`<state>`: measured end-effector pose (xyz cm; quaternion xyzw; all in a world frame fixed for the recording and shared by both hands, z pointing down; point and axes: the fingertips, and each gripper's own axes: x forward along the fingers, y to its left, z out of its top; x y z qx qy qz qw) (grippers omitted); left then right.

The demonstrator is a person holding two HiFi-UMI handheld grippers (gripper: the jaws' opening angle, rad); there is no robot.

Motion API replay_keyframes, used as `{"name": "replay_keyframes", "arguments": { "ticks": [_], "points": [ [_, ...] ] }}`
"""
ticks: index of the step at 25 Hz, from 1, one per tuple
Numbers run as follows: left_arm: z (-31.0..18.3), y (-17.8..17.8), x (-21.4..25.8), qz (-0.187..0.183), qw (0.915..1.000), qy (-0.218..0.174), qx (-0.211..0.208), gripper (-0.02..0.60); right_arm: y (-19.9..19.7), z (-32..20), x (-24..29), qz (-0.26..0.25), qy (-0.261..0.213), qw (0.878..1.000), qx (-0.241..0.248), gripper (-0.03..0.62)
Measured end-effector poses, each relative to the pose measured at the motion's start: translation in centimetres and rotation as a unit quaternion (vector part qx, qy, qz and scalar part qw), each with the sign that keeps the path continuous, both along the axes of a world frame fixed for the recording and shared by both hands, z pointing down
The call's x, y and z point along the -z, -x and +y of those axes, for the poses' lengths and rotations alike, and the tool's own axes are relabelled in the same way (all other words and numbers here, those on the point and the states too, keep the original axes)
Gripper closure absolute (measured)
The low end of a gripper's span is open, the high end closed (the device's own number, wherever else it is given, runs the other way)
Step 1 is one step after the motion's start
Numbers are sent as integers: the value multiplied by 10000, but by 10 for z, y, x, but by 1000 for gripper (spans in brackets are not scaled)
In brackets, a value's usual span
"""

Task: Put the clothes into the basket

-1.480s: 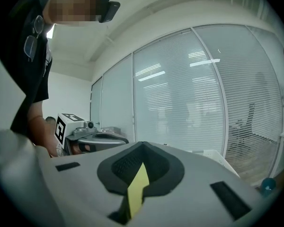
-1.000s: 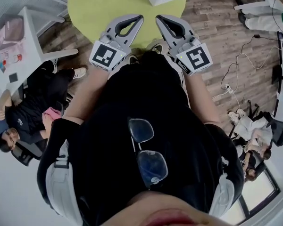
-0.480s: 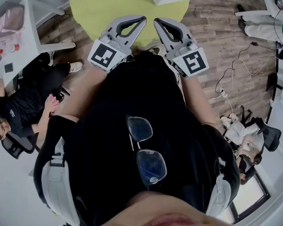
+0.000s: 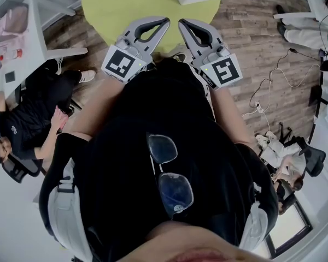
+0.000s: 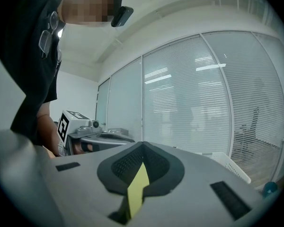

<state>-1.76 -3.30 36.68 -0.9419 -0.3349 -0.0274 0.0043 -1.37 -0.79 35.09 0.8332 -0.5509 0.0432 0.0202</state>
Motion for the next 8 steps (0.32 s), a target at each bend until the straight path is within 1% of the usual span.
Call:
{"name": "replay_keyframes", "arguments": {
  "ticks": [2, 5, 8],
  "points": [
    [0, 1, -2, -29, 10000, -39, -15, 572, 0, 0, 0, -1, -7, 10000, -8, 569],
    [1, 2, -1, -70, 9999, 100, 37, 572, 1, 2, -1, -8, 42, 10000, -17, 569],
    [3, 1, 3, -17, 9998, 173, 74, 572, 1, 4, 0, 33, 53, 10000, -36, 569]
  ]
}}
